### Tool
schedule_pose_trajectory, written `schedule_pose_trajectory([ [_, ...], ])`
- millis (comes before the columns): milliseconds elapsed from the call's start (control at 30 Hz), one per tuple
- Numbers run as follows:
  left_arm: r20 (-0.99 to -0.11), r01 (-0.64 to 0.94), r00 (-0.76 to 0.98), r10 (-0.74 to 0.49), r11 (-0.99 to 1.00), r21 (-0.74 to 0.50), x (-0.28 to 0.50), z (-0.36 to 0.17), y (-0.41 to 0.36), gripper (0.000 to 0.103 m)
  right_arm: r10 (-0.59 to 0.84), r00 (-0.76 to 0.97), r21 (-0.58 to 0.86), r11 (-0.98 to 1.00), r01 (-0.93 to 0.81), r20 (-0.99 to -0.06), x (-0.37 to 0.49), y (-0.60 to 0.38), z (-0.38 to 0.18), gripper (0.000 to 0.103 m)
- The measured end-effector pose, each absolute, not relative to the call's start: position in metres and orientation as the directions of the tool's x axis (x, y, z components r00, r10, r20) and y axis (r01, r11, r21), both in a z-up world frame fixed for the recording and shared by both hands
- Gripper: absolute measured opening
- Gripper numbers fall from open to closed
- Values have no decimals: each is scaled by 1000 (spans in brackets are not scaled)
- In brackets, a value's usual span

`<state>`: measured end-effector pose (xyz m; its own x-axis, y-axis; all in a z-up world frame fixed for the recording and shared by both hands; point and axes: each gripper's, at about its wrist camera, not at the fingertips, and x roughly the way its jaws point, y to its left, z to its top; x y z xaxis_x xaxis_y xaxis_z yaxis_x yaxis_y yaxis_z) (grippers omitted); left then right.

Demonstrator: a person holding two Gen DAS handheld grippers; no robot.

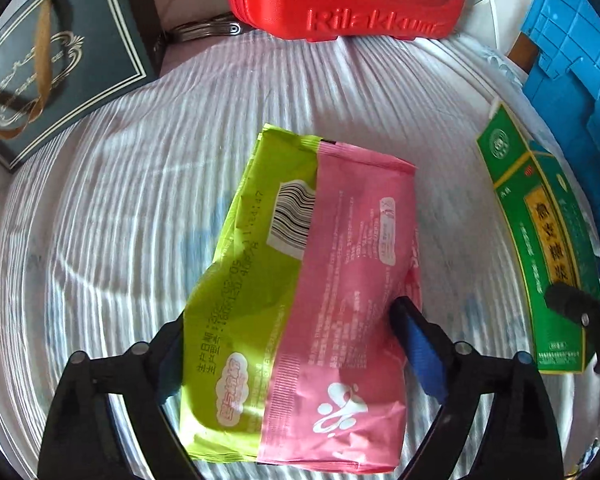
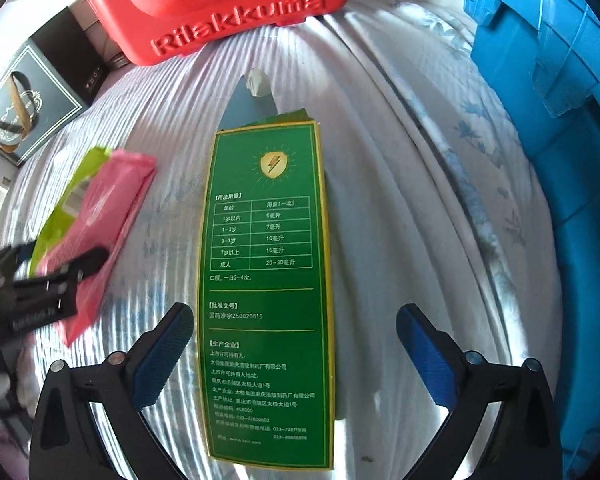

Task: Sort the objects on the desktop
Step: 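Grasp the pink-green wipes pack with the left tool while the right tool grasps the green medicine box, then carry both held items over the blue bin and open both tools to drop them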

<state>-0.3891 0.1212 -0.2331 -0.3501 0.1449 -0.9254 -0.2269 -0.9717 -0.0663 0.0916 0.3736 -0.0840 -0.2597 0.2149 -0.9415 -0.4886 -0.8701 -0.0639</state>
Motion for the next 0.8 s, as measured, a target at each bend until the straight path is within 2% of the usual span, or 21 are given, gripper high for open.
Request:
schedule_pose_trajectory([
  [233, -897, -196, -417, 145, -978, -67, -378, -237, 124, 95, 229, -249, -91, -881, -465, -941, 85, 371, -93, 103],
  [300, -893, -187, -425, 148, -980, -74, -377, -236, 122, 91, 208, -236, -79, -883, -463, -949, 84, 373, -100, 103],
  [367, -886, -176, -432, 168, -979, -100, -372, -232, 118, 77, 205, -220, -83, -882, -464, -954, 86, 374, -106, 103],
  [433, -882, -146, -434, 187, -980, -136, -364, -228, 112, 71, 206, -223, -84, -884, -459, -953, 88, 371, -107, 102],
  [467, -879, -133, -439, 186, -981, -141, -358, -227, 108, 68, 211, -237, -84, -887, -453, -948, 91, 368, -105, 98],
  [533, -877, -106, -448, 177, -984, -145, -346, -225, 101, 65, 235, -243, -108, -890, -443, -941, 94, 361, -100, 57],
  [633, -874, -56, -456, 170, -985, -163, -323, -218, 88, 60, 235, -270, -107, -902, -418, -934, 99, 351, -90, 54],
  [800, -856, 20, -501, 126, -987, -157, -278, -196, 64, 60, 238, -354, -107, -930, -350, -905, 110, 321, -61, 53],
])
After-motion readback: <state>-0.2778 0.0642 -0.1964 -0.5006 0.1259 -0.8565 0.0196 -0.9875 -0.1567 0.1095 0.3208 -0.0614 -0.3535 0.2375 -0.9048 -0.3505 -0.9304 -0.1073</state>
